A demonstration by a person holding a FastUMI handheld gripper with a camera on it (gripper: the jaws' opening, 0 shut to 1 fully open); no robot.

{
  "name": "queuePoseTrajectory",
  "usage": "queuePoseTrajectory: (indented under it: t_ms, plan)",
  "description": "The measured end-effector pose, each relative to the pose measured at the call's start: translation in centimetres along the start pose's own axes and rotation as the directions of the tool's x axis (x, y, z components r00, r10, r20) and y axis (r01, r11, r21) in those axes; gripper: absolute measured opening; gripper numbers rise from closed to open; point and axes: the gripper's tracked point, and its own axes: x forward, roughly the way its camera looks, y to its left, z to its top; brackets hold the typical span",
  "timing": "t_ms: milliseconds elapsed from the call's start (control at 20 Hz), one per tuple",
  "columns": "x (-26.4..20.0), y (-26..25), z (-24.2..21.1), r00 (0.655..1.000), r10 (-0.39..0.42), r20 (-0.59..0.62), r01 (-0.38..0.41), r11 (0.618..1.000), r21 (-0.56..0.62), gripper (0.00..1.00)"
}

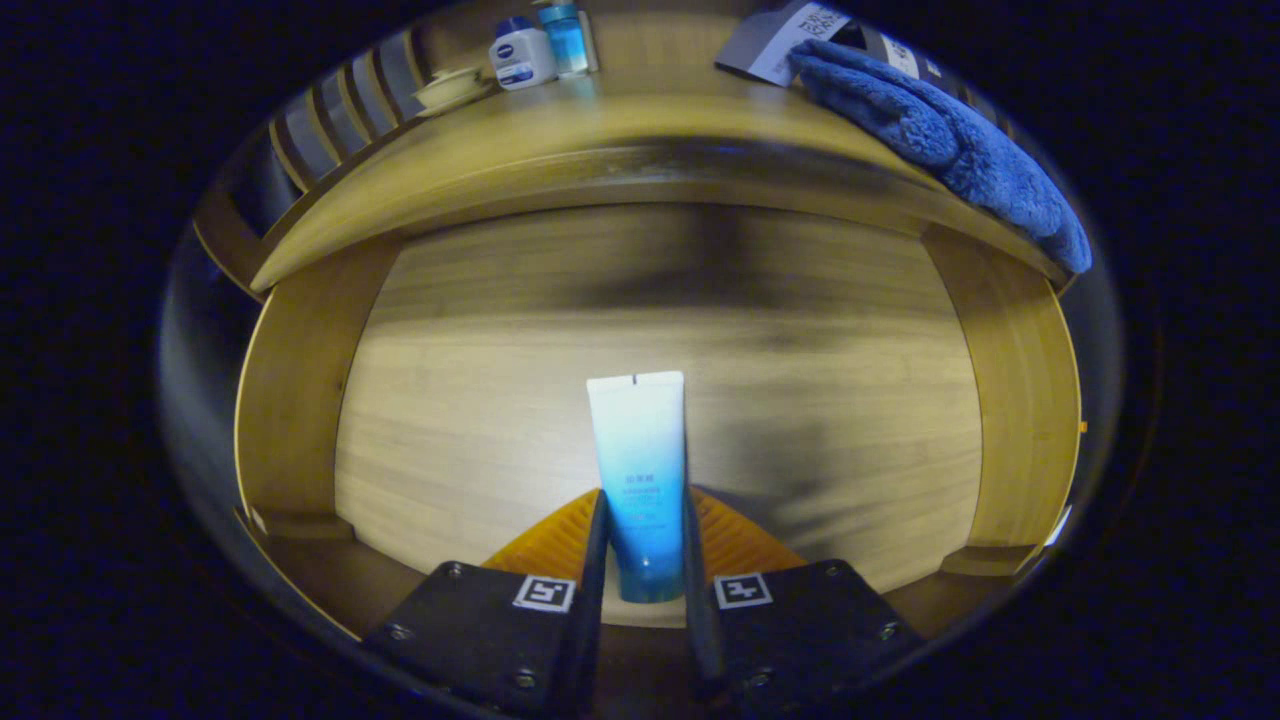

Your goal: Pull open the drawer, take out the items inside it, and place them on the countertop above the cabinet.

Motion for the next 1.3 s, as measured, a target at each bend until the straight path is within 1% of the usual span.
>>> queuePoseTrajectory:
  t_ms: [100, 250, 400, 550, 650, 900, 1000, 1100, 1200, 1250, 1300]
  plan:
    - [-1.1, 0.8, 0.9, 0.998, 0.048, 0.046, -0.049, 0.998, 0.025, 0.36]
    - [-3.2, 0.7, 1.2, 0.992, 0.059, 0.11, -0.06, 0.998, 0.012, 0.36]
    - [-6.0, 1.0, 0.8, 0.983, 0.095, 0.156, -0.095, 0.995, -0.007, 0.36]
    - [-8.9, 0.9, 1.4, 0.963, 0.119, 0.24, -0.114, 0.993, -0.037, 0.36]
    - [-11.0, 0.9, 2.2, 0.944, 0.135, 0.302, -0.128, 0.991, -0.045, 0.36]
    - [-16.3, 1.7, 5.8, 0.866, 0.168, 0.471, -0.158, 0.986, -0.062, 0.36]
    - [-18.0, 1.9, 8.0, 0.825, 0.164, 0.541, -0.148, 0.986, -0.074, 0.36]
    - [-19.5, 2.2, 10.3, 0.777, 0.156, 0.61, -0.15, 0.987, -0.061, 0.36]
    - [-20.3, 2.8, 12.5, 0.731, 0.154, 0.665, -0.157, 0.986, -0.057, 0.36]
    - [-20.3, 2.8, 13.4, 0.714, 0.15, 0.684, -0.147, 0.987, -0.063, 0.36]
    - [-19.9, 2.9, 14.2, 0.706, 0.145, 0.693, -0.133, 0.989, -0.071, 0.36]
